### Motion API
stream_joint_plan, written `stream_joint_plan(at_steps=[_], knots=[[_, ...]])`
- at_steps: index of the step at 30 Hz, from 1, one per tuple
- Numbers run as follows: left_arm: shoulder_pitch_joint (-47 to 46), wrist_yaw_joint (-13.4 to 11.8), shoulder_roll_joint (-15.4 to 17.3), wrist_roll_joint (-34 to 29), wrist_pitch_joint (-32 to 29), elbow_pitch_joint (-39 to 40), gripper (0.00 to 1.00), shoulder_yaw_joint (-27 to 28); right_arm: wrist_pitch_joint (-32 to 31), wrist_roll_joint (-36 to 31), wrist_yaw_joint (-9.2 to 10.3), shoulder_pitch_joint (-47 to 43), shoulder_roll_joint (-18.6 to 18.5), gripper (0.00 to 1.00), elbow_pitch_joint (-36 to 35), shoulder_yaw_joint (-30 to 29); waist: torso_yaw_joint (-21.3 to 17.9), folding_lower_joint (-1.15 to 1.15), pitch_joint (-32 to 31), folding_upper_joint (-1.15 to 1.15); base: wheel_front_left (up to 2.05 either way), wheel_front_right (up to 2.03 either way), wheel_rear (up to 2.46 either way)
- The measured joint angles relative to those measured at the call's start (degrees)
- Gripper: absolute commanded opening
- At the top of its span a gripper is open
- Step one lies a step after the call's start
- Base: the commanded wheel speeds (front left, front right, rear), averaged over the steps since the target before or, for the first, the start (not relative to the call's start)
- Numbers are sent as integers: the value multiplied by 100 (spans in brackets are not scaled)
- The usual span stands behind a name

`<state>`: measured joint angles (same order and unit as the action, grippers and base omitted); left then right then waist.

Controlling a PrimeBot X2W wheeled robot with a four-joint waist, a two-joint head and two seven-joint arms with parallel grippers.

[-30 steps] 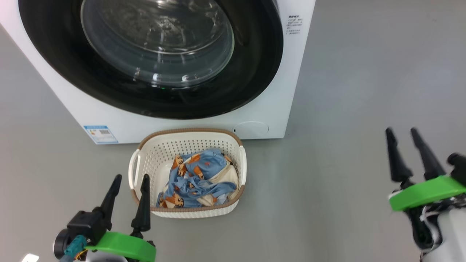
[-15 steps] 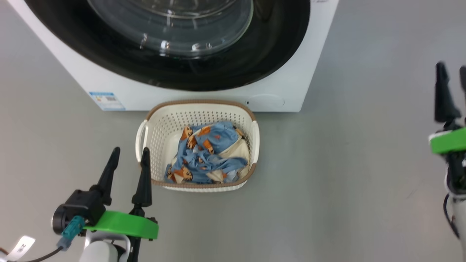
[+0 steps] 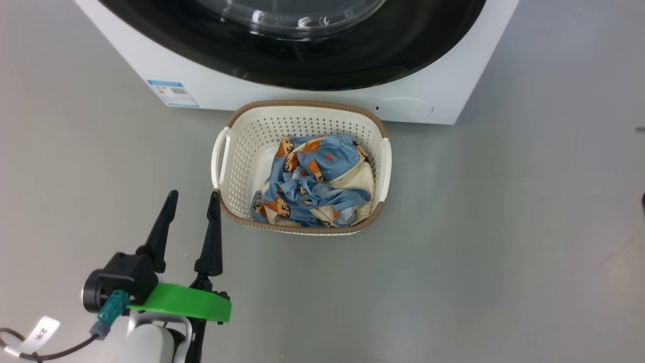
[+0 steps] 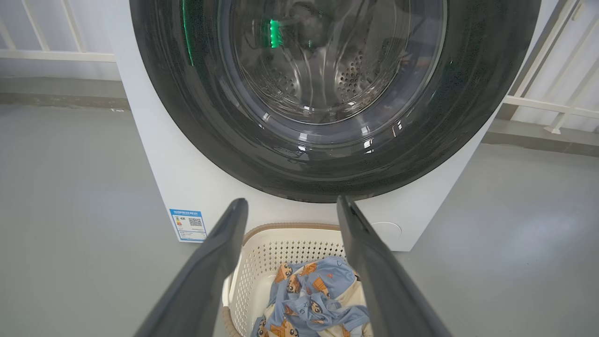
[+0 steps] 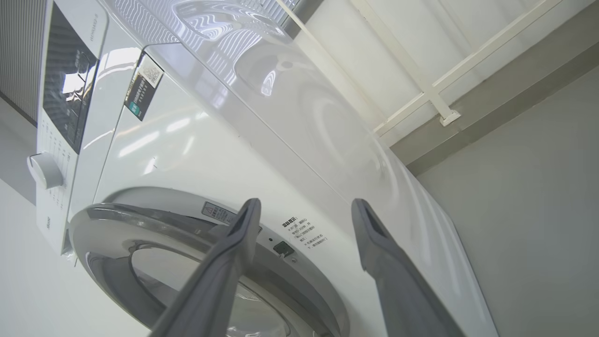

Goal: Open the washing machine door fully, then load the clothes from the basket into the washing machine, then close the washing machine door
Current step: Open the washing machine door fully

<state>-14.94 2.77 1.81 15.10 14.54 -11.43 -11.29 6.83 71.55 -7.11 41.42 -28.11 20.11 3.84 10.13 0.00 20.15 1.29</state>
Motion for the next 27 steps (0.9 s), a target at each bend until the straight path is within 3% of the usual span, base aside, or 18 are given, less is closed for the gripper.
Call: stream_joint_plan(at_steps=[2,3,5,6,7,9,10,11,12,17,27], knots=[[-2,-12,0,51,0,16,100,-41,-221,366,0,170,-115,99,-13,62,45,0,56,0,0,0,0],[-4,-24,-1,78,0,24,100,-65,-333,553,0,259,-151,93,-25,64,66,0,83,0,0,0,0],[-13,-69,-1,93,0,38,100,-102,-624,985,0,465,-188,88,-91,87,99,0,139,0,0,0,0],[-26,-76,0,126,0,42,100,-116,-720,1103,0,583,-210,75,-108,108,110,0,170,0,0,0,0],[-51,-85,1,141,0,43,100,-135,-823,1193,0,703,-241,49,-109,115,122,0,201,0,0,0,0],[-92,-108,-3,181,0,64,100,-188,-1042,1383,0,883,-311,36,-92,141,152,0,255,0,0,0,0],[-94,-116,-3,193,0,77,100,-209,-1151,1482,0,969,-332,24,-66,147,171,0,283,0,0,0,0],[-97,-146,-3,216,0,82,100,-232,-1249,1541,0,1058,-348,6,-25,167,190,0,312,0,0,0,0],[-106,-158,-2,241,0,85,100,-261,-1344,1545,0,1135,-386,0,-2,226,214,0,340,0,0,0,0],[-232,-213,-4,352,0,156,100,-396,-1907,1886,0,1449,-421,0,114,333,361,0,472,0,0,0,0],[-314,-328,-5,533,0,246,100,-549,-2778,1904,0,2173,-444,0,450,751,640,0,689,0,0,0,0]])
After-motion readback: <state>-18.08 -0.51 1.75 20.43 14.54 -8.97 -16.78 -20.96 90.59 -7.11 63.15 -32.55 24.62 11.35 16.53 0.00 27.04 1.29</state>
